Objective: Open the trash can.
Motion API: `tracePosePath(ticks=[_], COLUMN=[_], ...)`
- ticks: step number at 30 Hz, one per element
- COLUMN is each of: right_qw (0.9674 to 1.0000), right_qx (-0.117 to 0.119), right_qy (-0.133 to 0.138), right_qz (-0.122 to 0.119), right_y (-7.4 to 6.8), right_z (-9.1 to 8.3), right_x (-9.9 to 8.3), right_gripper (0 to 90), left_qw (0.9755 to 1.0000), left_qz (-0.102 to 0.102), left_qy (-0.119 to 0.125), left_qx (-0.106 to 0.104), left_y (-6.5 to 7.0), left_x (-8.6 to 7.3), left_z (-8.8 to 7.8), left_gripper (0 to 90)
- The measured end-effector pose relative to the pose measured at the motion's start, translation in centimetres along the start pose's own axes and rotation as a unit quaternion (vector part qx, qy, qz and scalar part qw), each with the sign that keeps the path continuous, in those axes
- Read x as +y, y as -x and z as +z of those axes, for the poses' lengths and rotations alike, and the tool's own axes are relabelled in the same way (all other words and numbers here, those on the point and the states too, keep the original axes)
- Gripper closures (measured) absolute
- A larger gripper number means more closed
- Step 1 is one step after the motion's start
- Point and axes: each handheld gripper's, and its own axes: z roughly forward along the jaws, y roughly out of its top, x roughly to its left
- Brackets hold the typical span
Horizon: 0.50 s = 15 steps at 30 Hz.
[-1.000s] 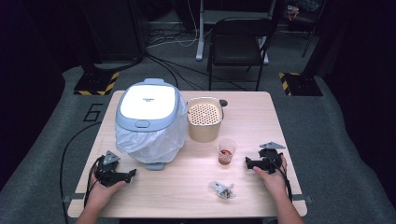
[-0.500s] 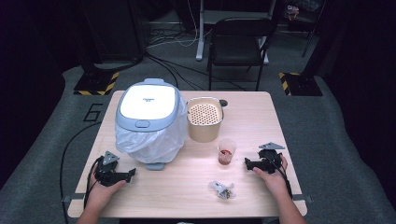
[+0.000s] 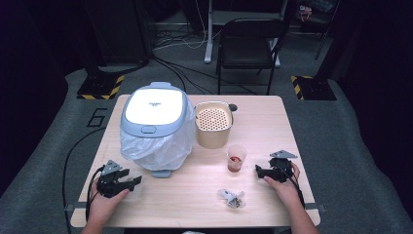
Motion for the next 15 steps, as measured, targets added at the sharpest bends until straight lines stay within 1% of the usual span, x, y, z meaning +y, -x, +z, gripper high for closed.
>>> tracePosePath(ticks=[1, 2, 3, 4, 5, 6, 7, 8, 9, 10, 11, 12, 13, 14, 15], right_qw=[1.0000, 1.0000, 1.0000, 1.0000, 1.0000, 1.0000, 1.0000, 1.0000, 1.0000, 1.0000, 1.0000, 0.9999, 0.9999, 1.0000, 1.0000], right_qx=[0.001, -0.001, -0.001, -0.002, -0.003, -0.003, -0.003, -0.003, -0.004, -0.004, -0.004, -0.004, -0.004, -0.003, 0.000], right_qy=[-0.001, 0.000, 0.000, 0.001, 0.001, 0.002, 0.002, 0.003, 0.003, 0.003, 0.003, 0.003, 0.003, 0.002, 0.000], right_qz=[0.003, 0.007, 0.007, 0.009, 0.005, 0.008, 0.008, 0.007, 0.008, 0.008, 0.008, 0.008, 0.008, 0.006, 0.003], right_y=[0.0, -0.1, -0.1, -0.1, -0.1, -0.1, -0.1, -0.1, -0.1, -0.1, -0.1, -0.1, -0.1, -0.1, -0.2], right_z=[-0.1, -0.2, -0.2, -0.2, -0.2, -0.2, -0.2, -0.2, -0.2, -0.2, -0.2, -0.2, -0.2, -0.2, -0.2], right_x=[0.0, -0.1, -0.1, -0.1, -0.2, -0.2, -0.2, -0.2, -0.2, -0.2, -0.2, -0.2, -0.2, -0.2, -0.2], right_gripper=[12.8, 13.0, 13.0, 13.1, 13.1, 12.9, 12.9, 12.9, 12.9, 12.9, 12.9, 12.6, 12.6, 11.8, 9.9], left_qw=[0.9999, 0.9996, 0.9996, 0.9993, 0.9989, 0.9977, 0.9977, 0.9967, 0.9963, 0.9959, 0.9950, 0.9950, 0.9944, 0.9943, 0.9942], left_qz=[0.006, 0.020, 0.020, 0.023, 0.027, 0.032, 0.032, 0.034, 0.036, 0.042, 0.056, 0.056, 0.063, 0.068, 0.074], left_qy=[-0.004, -0.001, -0.001, 0.002, 0.004, 0.010, 0.010, 0.003, 0.000, -0.007, -0.014, -0.014, -0.019, -0.018, -0.011], left_qx=[-0.015, -0.019, -0.019, -0.031, -0.038, -0.059, -0.059, -0.073, -0.078, -0.080, -0.082, -0.082, -0.083, -0.081, -0.078], left_y=[0.4, 1.4, 1.4, 1.9, 2.3, 2.9, 2.9, 3.7, 4.1, 4.4, 4.7, 4.7, 5.2, 5.5, 5.9], left_x=[0.1, 0.4, 0.4, 0.7, 0.9, 1.1, 1.1, 1.3, 1.4, 1.5, 1.6, 1.6, 1.7, 1.8, 2.0], left_z=[-0.3, -0.6, -0.6, -0.8, -0.9, -0.9, -0.9, -0.8, -0.6, -0.4, -0.1, -0.1, 0.2, 0.4, 0.8], left_gripper=[34.8, 34.8, 34.8, 34.8, 35.4, 38.2, 40.4, 41.0, 41.1, 42.1, 43.2, 43.3, 43.3, 43.9, 44.6])
